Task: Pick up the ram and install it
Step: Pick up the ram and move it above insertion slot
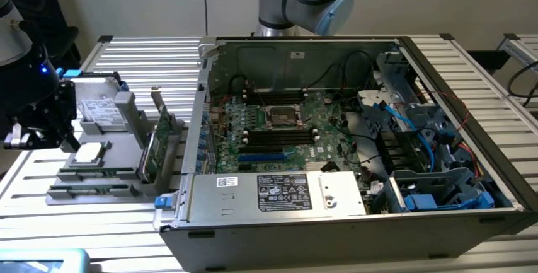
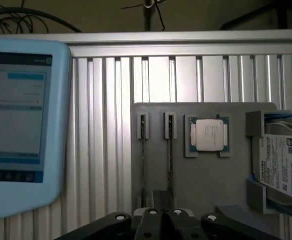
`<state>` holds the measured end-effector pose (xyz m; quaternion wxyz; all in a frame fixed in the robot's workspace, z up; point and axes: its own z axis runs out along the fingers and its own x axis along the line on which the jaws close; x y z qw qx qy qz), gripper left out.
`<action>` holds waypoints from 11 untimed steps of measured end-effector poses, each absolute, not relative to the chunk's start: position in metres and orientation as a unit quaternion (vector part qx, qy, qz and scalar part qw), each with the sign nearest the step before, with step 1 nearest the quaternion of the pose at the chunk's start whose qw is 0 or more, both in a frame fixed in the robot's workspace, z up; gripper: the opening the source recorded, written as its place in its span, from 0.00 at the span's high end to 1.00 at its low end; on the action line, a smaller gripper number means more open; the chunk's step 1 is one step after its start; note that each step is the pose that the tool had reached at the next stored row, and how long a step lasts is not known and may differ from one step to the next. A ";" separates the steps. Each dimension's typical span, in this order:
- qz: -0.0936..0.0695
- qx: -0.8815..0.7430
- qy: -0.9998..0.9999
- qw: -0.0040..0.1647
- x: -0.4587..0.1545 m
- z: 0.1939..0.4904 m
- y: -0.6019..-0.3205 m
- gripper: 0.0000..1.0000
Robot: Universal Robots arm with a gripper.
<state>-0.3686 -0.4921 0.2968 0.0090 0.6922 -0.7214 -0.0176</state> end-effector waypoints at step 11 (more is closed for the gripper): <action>-0.015 0.693 -0.721 0.007 -0.369 0.296 -0.492 0.70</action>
